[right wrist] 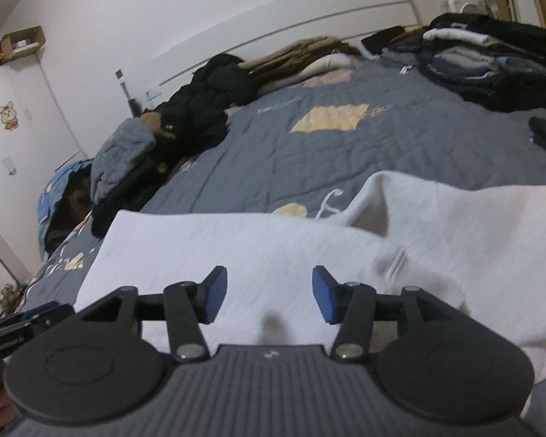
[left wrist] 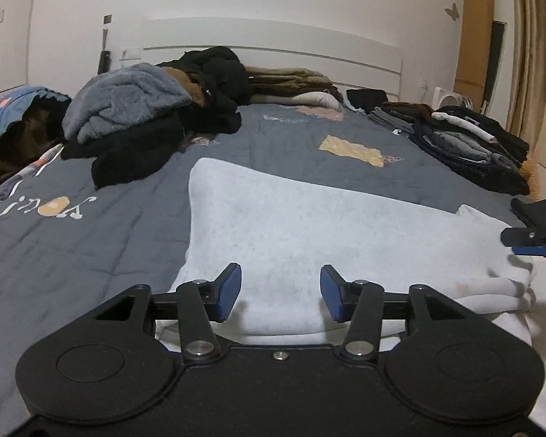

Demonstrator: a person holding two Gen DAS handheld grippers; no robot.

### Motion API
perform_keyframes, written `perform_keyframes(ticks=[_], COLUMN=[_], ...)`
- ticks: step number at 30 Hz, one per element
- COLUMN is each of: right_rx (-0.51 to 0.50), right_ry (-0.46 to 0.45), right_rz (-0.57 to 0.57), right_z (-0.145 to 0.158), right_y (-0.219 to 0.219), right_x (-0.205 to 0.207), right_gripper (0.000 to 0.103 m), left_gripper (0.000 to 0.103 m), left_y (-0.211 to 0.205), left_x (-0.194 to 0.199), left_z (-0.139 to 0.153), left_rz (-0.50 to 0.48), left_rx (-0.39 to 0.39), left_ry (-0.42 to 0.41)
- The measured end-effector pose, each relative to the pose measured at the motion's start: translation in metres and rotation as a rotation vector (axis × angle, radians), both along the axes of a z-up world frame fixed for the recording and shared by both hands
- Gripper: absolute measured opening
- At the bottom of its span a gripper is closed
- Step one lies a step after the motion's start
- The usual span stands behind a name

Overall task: Fold clothes
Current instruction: 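Withdraw both open grippers above the folded hoodie, then move the open right gripper to the white sock on the black clothes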

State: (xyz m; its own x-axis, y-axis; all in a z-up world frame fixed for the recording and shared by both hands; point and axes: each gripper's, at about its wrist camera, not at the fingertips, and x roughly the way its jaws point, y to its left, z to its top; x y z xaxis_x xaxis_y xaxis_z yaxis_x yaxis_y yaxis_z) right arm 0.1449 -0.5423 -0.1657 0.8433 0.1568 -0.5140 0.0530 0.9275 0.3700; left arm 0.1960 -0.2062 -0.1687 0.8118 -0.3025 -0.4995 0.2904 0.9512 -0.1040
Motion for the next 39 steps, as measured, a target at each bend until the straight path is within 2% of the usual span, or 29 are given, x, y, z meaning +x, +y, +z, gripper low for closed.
perform_keyframes(ticks=[2, 9, 17, 29, 39], right_rx=[-0.016, -0.086, -0.117, -0.159, -0.158], right_ry=[-0.004, 0.004, 0.044, 0.032, 0.039], right_rz=[-0.010, -0.146, -0.277, -0.414, -0.619], right_z=[0.001, 0.002, -0.002, 0.001, -0.001], right_y=[-0.001, -0.022, -0.058, -0.113, -0.174], right_x=[0.000, -0.008, -0.025, -0.059, -0.089], right_gripper=[0.054, 0.057, 0.058, 0.059, 0.059], left_gripper=[0.057, 0.058, 0.059, 0.059, 0.059], left_y=[0.003, 0.001, -0.013, -0.047, -0.063], left_x=[0.002, 0.001, -0.006, -0.025, -0.039], left_z=[0.001, 0.001, 0.007, 0.009, 0.009], left_rz=[0.003, -0.003, -0.030, -0.091, -0.130], left_rx=[-0.037, -0.065, -0.047, -0.021, -0.027], left_ry=[0.011, 0.012, 0.007, -0.007, -0.004])
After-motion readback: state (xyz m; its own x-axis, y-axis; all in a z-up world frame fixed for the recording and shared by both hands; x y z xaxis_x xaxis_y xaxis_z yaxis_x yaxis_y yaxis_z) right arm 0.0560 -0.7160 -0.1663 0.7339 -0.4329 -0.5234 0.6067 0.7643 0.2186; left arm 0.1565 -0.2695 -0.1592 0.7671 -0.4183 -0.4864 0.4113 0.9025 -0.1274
